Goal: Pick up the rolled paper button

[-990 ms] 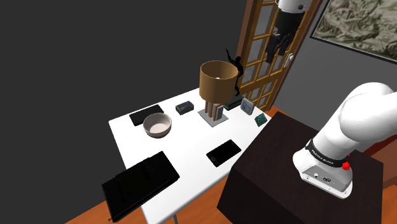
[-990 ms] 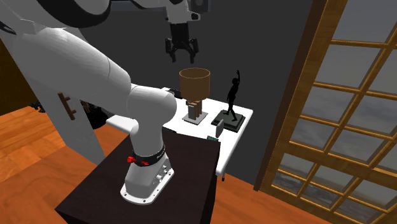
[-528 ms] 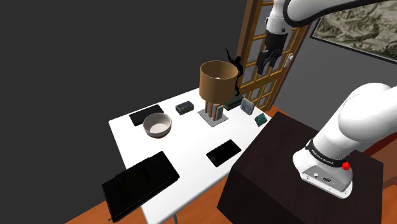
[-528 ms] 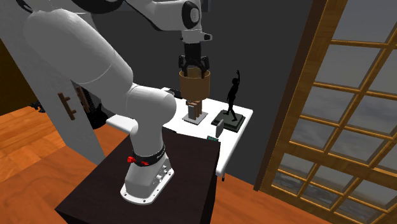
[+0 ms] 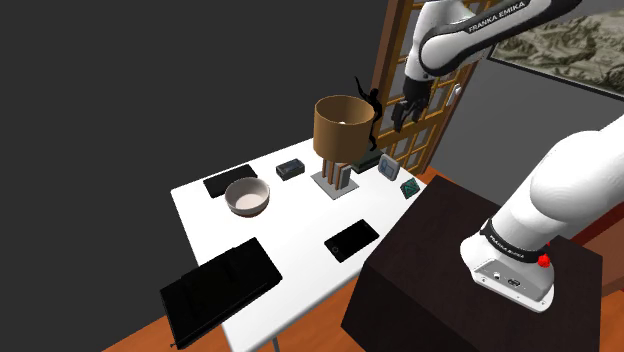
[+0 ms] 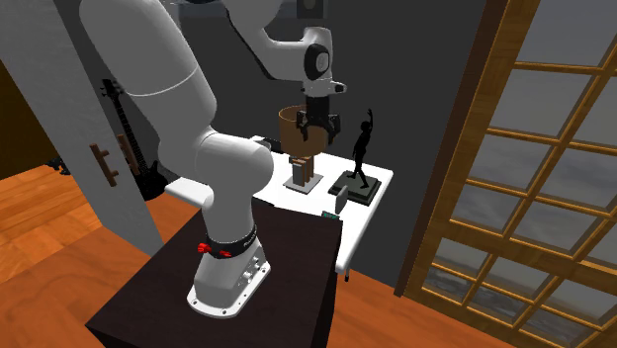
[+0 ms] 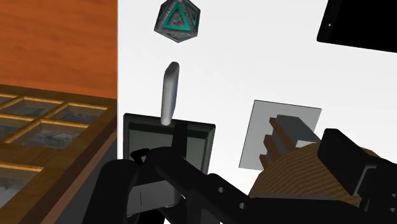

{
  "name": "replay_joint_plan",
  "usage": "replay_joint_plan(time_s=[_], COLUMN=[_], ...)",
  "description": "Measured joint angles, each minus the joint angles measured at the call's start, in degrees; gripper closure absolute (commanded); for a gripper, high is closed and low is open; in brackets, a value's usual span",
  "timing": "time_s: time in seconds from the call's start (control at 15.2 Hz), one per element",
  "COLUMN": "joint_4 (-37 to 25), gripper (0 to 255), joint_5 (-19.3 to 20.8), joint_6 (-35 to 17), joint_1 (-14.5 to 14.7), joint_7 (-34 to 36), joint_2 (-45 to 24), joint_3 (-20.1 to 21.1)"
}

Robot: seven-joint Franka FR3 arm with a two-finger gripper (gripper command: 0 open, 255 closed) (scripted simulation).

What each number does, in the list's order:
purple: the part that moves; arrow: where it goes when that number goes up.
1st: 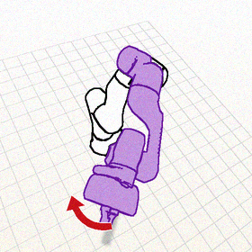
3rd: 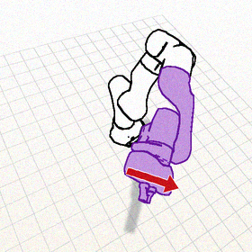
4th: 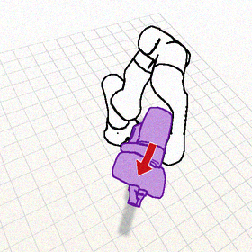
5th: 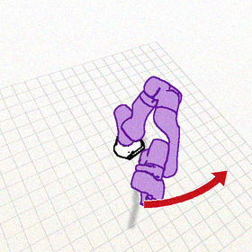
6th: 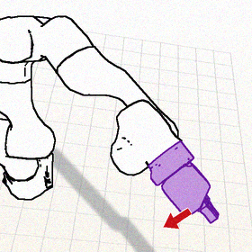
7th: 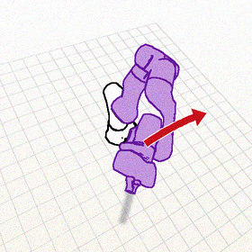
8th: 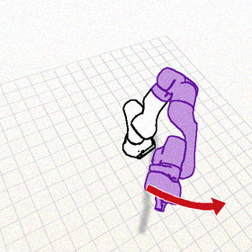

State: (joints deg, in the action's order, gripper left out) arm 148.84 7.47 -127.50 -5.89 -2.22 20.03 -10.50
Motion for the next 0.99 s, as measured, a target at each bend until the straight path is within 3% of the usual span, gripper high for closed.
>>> replay_joint_plan(time_s=[0.46, 0.99], joint_4=[-3.77, -11.78], gripper=[0, 0], joint_5=[-2.98, -12.02], joint_6=[-11.8, -22.32], joint_1=[-1.05, -4.17], joint_7=[-5.02, -13.11], joint_2=[-16.24, -36.23], joint_3=[-3.88, -3.7])
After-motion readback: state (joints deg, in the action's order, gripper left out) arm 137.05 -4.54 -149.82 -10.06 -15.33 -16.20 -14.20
